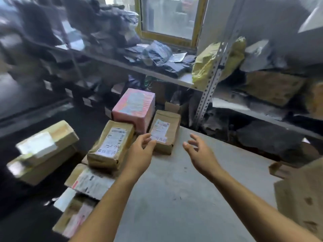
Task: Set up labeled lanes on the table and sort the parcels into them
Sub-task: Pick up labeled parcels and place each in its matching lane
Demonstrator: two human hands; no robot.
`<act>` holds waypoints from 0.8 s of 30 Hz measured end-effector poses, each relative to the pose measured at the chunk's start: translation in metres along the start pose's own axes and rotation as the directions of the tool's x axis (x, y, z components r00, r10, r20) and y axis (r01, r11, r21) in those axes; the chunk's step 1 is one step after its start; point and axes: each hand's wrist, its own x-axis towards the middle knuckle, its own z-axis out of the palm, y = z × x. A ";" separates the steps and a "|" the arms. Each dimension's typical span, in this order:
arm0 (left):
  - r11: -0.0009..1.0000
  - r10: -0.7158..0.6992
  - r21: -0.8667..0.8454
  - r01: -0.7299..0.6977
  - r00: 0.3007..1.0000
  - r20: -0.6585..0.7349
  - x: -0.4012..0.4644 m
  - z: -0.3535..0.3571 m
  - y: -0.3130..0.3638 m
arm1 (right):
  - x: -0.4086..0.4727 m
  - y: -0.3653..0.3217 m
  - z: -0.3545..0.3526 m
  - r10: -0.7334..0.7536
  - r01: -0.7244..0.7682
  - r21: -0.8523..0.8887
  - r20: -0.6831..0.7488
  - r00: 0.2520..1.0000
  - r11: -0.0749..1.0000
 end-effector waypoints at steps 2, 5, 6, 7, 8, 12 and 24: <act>0.996 -0.091 -0.007 0.091 0.996 -0.022 0.027 0.004 -0.025 | 0.023 0.016 0.023 0.122 -0.123 0.014 0.033 0.992 0.992; 0.979 -0.206 -0.006 0.206 0.978 -0.032 0.064 0.020 -0.061 | 0.059 0.038 0.053 0.244 -0.245 0.034 0.050 0.969 0.969; 0.971 -0.237 0.003 0.237 0.971 -0.032 0.075 0.026 -0.073 | 0.071 0.044 0.062 0.275 -0.277 0.046 0.041 0.961 0.960; 0.964 -0.264 0.013 0.264 0.964 -0.037 0.085 0.032 -0.083 | 0.084 0.049 0.070 0.303 -0.304 0.061 0.031 0.953 0.951; 0.958 -0.286 0.016 0.287 0.957 -0.047 0.094 0.038 -0.094 | 0.095 0.054 0.078 0.328 -0.329 0.080 0.024 0.944 0.941; 0.967 -0.255 -0.011 0.255 0.961 -0.102 0.123 0.053 -0.119 | 0.129 0.065 0.105 0.370 -0.368 0.162 0.017 0.929 0.916; 0.970 -0.216 0.100 0.223 0.973 -0.082 0.127 0.071 -0.139 | 0.128 0.094 0.106 0.392 -0.374 0.219 -0.047 0.919 0.901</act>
